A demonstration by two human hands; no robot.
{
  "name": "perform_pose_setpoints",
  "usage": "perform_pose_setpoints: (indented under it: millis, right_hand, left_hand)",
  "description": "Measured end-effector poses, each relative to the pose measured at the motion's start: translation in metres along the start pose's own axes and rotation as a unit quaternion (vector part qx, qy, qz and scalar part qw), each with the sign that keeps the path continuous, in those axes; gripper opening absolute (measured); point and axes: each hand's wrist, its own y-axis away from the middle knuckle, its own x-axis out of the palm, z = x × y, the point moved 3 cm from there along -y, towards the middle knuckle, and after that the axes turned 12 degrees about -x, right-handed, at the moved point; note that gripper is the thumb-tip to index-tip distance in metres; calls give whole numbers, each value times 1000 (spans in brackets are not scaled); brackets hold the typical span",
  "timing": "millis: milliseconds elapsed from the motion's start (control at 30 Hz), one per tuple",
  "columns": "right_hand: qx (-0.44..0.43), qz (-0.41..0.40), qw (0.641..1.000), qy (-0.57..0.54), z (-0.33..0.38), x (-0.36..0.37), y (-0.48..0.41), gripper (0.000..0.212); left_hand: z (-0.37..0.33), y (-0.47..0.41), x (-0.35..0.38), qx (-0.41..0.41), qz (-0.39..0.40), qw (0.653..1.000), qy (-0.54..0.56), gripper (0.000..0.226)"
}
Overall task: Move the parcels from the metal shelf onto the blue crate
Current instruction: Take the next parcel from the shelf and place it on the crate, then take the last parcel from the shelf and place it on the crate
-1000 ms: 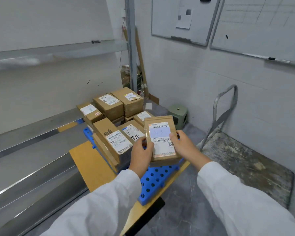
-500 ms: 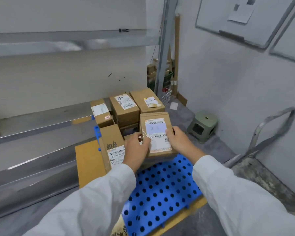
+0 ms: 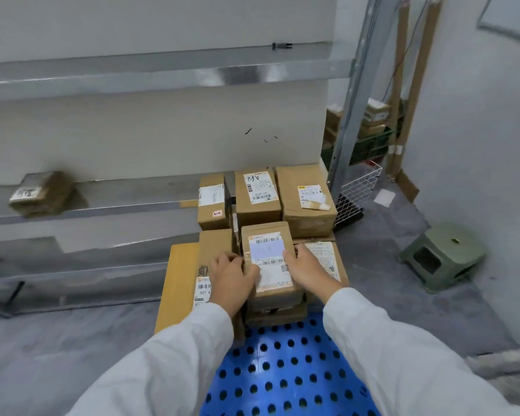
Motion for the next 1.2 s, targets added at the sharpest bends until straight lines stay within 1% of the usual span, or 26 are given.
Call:
perform_pose_setpoints:
  millis: [100, 200, 267, 433, 467, 533, 633, 733, 800, 1000, 1100, 1200]
  right_hand:
    - [9, 36, 999, 16, -12, 1, -7, 54]
    - [-13, 50, 999, 9, -20, 3, -9, 50]
    - [-29, 40, 999, 5, -23, 6, -9, 49]
    - [-38, 33, 999, 0, -27, 6, -10, 51]
    - [-42, 26, 999, 7, -26, 4, -9, 49]
    - [-76, -19, 996, 46, -18, -4, -9, 43]
    - [-156, -61, 981, 98, 12, -11, -10, 38]
    - [-223, -58, 963, 138, 53, -7, -12, 38]
    - [-262, -47, 950, 162, 83, 0, -11, 38]
    - [-313, 53, 924, 212, 175, 32, -1, 47]
    - [-339, 53, 905, 253, 217, 48, 13, 49]
    - [-350, 56, 886, 300, 250, 78, 31, 48]
  left_hand:
    - [-1, 2, 4, -3, -13, 1000, -14, 43]
    - [-1, 4, 6, -1, -12, 999, -31, 40]
    - [0, 6, 7, 4, -23, 999, -27, 39]
    - [-7, 7, 9, 4, -52, 999, -5, 36]
    - [-7, 8, 9, 4, -59, 998, 2, 36]
    - [-8, 11, 6, -1, -58, 998, 24, 39]
    - [-12, 16, -6, 4, -48, 998, 45, 46]
    - [-13, 18, -32, 31, -80, 995, 53, 43]
    - [-9, 15, -56, 46, -105, 993, 37, 44]
    - [12, -1, -154, 84, -167, 981, -42, 45]
    - [22, 2, -199, 108, -206, 971, -60, 45]
    - [48, 16, -232, 134, -224, 961, -95, 46]
